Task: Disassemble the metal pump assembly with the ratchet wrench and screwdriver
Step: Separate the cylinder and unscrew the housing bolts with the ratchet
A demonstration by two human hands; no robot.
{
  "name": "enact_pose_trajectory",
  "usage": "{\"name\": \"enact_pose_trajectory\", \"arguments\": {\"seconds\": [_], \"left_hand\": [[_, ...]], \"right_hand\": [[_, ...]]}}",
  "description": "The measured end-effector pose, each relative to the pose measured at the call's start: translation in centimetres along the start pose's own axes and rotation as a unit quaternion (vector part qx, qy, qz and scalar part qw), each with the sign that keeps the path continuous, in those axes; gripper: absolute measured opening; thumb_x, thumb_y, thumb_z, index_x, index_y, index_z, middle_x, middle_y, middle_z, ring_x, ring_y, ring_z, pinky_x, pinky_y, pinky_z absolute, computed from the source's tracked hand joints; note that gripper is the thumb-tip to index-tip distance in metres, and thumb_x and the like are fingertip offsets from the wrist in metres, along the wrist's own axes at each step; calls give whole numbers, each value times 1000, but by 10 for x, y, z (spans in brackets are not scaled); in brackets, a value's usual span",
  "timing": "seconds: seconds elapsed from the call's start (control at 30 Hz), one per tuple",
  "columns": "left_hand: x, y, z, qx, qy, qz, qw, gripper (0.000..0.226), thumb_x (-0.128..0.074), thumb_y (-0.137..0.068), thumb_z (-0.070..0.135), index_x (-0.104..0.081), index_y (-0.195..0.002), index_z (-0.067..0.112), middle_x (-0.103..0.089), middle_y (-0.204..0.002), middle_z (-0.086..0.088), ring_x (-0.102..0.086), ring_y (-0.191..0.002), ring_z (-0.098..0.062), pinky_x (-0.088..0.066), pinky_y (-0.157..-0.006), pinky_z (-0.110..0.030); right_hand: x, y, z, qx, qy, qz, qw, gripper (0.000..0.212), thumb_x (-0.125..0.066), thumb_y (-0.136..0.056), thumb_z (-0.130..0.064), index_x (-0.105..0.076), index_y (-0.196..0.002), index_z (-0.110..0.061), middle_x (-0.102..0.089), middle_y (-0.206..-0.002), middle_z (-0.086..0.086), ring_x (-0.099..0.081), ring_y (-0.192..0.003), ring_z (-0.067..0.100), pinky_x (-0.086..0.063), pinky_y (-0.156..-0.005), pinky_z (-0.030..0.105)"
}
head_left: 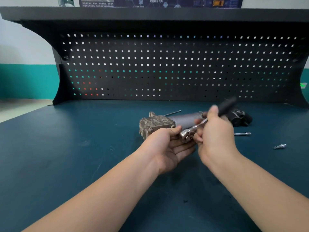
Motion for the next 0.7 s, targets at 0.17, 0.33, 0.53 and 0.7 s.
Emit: {"name": "enact_pose_trajectory", "arguments": {"seconds": [0.17, 0.33, 0.53, 0.7], "left_hand": [[1, 4, -3, 17, -18, 5, 1000, 28, -64, -87, 25, -64, -66, 6, -71, -68, -9, -70, -61, -19, -58, -62, -32], [1, 6, -2, 38, 21, 4, 999, 25, -65, -85, 18, -65, -70, -2, -71, -73, -16, -70, -65, -24, -57, -62, -34], [-1, 5, 4, 5, 43, 8, 999, 20, -59, -89, 11, -61, -78, -6, -69, -66, -20, -69, -55, -27, -57, -54, -35], [0, 2, -3, 3, 27, 18, 999, 17, -59, -90, 11, -59, -83, -4, -67, -78, -19, -65, -76, -27, -53, -68, -36]], "right_hand": [[-24, 20, -30, 329, 315, -230, 860, 14, -55, -94, -34, -58, -83, -25, -63, -67, 3, -57, -54, 7, -47, -54, 26], [-24, 25, -32, 337, 311, -254, 852, 13, -59, -92, -32, -62, -89, -19, -63, -69, 5, -59, -60, 16, -52, -61, 36], [-4, 8, -2, 44, -16, -17, 999, 25, -46, -100, -30, -49, -80, -17, -54, -59, 1, -39, -31, 3, -31, -35, 17], [5, 7, 21, -182, -170, 63, 966, 36, -34, -103, -24, -41, -70, -11, -42, -62, 1, -26, -19, 2, -19, -26, 12]]}}
Point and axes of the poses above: each hand's wrist, its own y-axis away from the middle knuckle, its own x-axis out of the back of the hand, z = x × y, the point moved 4 cm from there along -y, towards the middle knuckle
